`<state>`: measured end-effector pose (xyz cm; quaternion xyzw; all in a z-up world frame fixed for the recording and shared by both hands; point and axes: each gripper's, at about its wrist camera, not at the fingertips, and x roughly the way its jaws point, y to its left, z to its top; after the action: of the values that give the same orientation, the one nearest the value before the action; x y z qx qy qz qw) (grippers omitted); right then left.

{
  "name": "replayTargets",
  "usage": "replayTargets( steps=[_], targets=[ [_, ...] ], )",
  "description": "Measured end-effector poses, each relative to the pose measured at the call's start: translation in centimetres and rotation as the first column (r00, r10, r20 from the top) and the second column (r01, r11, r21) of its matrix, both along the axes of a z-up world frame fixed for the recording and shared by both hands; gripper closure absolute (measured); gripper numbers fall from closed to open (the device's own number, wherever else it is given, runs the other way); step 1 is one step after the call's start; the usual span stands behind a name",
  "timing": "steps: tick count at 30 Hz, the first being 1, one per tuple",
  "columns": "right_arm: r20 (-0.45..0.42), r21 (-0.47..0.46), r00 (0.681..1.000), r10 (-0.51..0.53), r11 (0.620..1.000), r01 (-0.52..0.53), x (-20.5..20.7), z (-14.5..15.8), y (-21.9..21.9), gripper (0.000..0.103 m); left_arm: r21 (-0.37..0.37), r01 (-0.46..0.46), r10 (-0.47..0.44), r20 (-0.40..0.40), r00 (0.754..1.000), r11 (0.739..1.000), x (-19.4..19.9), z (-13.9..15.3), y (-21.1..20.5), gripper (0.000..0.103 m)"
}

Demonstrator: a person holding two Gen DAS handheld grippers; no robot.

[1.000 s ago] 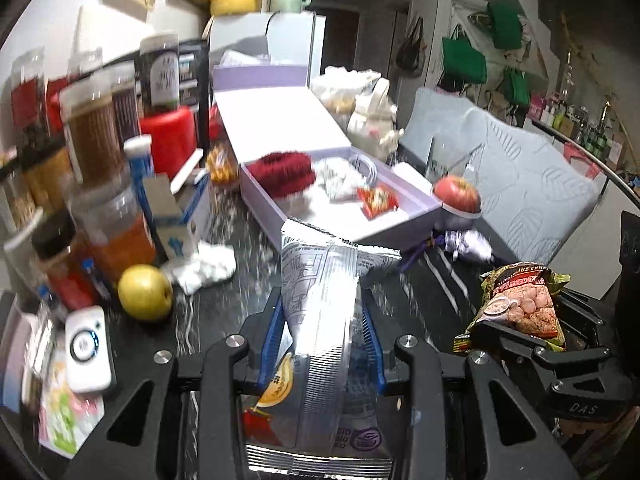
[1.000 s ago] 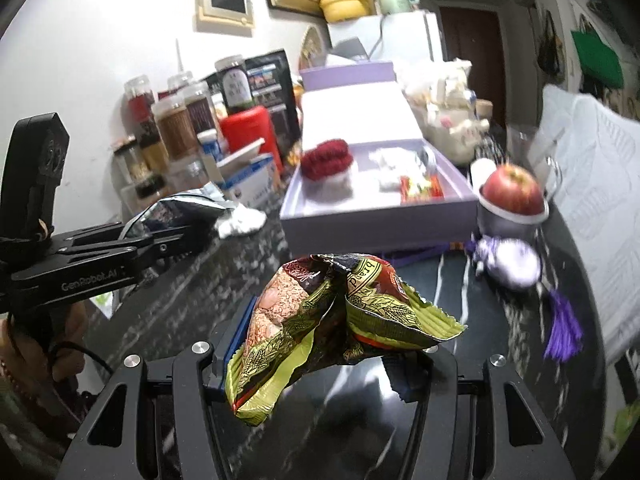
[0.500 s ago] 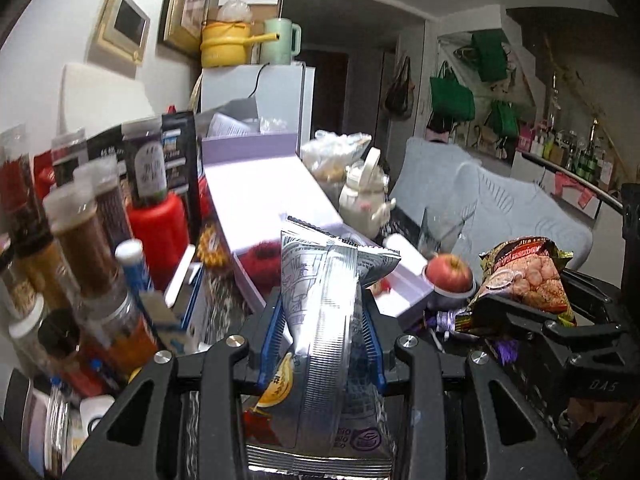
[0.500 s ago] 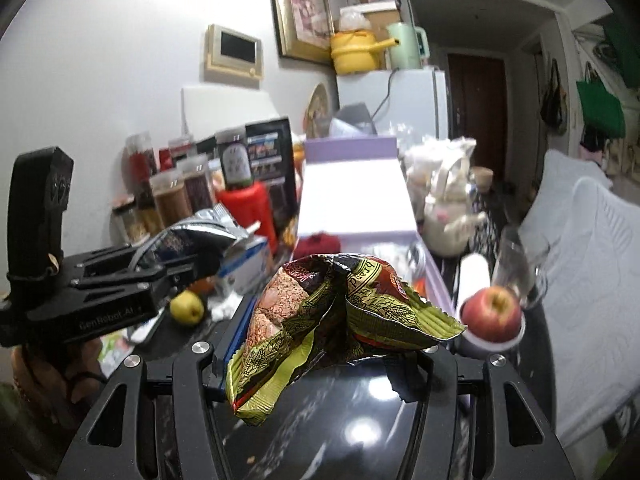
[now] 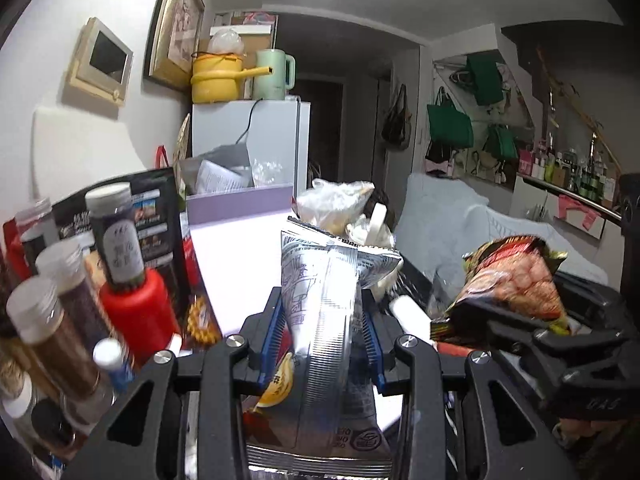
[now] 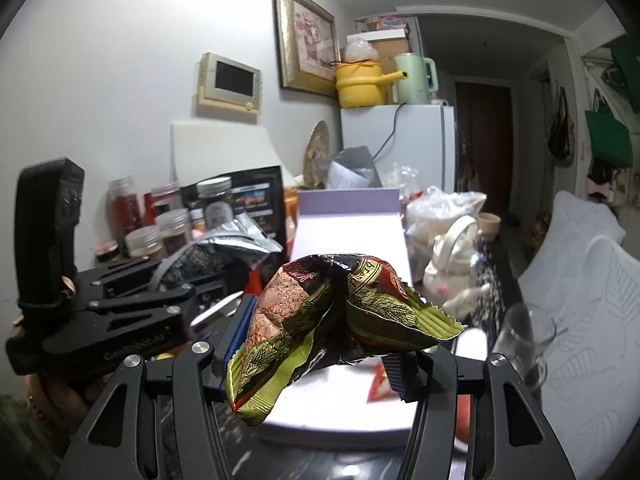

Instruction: Organize soft objects

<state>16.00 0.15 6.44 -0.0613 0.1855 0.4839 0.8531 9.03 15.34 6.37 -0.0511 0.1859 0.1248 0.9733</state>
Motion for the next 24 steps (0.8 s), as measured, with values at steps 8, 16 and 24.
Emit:
replayTargets(
  steps=[8, 16, 24],
  targets=[
    [0.002, 0.017, 0.999, -0.032, 0.999, 0.032, 4.8, 0.7, 2.6, 0.047, 0.005, -0.004, 0.003, 0.016, 1.000, 1.000, 4.5, 0.8, 2.2, 0.067],
    [-0.022, 0.017, 0.999, -0.044, 0.999, 0.044, 9.9, 0.5, 5.4, 0.047, 0.001, -0.034, 0.034, -0.031, 0.999, 0.999, 9.0, -0.7, 5.0, 0.067],
    [-0.089, -0.106, 0.991, -0.098, 0.990, 0.088, 14.0, -3.1, 7.7, 0.047, -0.002, -0.065, 0.064, -0.190, 0.980, 0.998, 13.2, -5.6, 6.5, 0.067]
  ],
)
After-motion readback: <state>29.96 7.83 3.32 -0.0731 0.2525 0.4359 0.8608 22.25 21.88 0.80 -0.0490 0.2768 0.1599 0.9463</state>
